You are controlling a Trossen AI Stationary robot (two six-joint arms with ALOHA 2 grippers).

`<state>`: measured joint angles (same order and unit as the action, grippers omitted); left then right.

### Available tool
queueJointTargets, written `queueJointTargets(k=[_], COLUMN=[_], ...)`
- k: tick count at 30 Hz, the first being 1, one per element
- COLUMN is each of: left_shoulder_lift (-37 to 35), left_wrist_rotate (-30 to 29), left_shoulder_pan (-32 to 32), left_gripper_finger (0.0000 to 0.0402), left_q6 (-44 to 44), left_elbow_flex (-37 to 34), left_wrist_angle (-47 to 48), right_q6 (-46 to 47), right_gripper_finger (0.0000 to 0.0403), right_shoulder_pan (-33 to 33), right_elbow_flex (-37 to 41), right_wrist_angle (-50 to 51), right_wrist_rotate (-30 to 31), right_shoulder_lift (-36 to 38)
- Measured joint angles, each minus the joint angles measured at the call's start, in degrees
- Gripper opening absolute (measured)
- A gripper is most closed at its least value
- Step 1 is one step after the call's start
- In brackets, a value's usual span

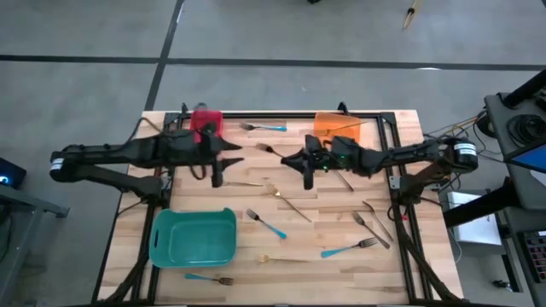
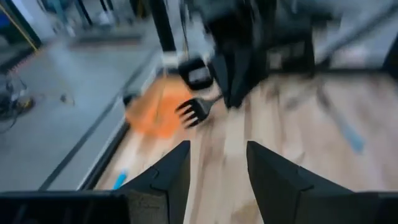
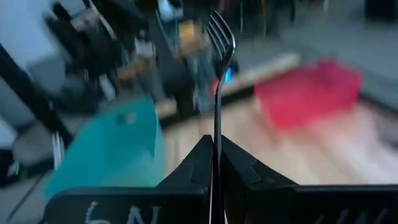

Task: Sort silverware by color (type)
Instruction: Put the black fork into the red bin

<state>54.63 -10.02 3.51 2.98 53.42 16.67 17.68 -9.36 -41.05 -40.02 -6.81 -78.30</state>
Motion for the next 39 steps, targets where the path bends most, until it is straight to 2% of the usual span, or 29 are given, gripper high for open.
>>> queueJointTargets(k=[3,8,13,18,22,25,29,39], left_shoulder_lift=[-3.6,-5.8,-1.8,5.7,11.6,15.1,18.6,20.2], left_wrist_rotate=[0.0,2.0,3.1,3.1,4.9,7.4,7.7,7.5], left_shoulder_pan=[-0.4,-1.3,-1.4,-1.4,-1.4,-1.4,-1.2,-1.0], left_gripper_finger=[0.0137,0.0137,0.0137,0.0137,0.0137,0.0137,0.0131,0.0109], left_q6=[-3.3,-6.8,-8.1,-8.9,-8.2,-8.1,-7.9,-8.0], left_elbow_flex=[-5.2,-17.2,-27.6,-30.7,-28.4,-24.8,-21.5,-20.4], left_wrist_angle=[-10.6,-36.3,-62.7,-80.3,-85.4,-85.4,-85.0,-85.1], right_q6=[-5.2,-12.7,-18.5,-24.8,-28.5,-29.7,-31.3,-31.8], right_gripper_finger=[0.0008,0.0008,0.0008,0.0008,0.0008,0.0008,0.0008,0.0008], right_shoulder_pan=[2.0,5.2,7.9,9.6,10.6,10.7,10.7,11.0], right_elbow_flex=[2.7,3.6,1.6,-1.7,-5.9,-8.4,-10.6,-11.6], right_wrist_angle=[-12.8,-26.3,-31.9,-34.6,-35.2,-35.1,-35.1,-35.2], right_wrist_rotate=[4.3,6.9,8.8,14.8,16.0,16.4,16.2,14.3], right_shoulder_lift=[-0.5,-2.7,-5.2,-8.2,-11.8,-14.2,-16.3,-17.2])
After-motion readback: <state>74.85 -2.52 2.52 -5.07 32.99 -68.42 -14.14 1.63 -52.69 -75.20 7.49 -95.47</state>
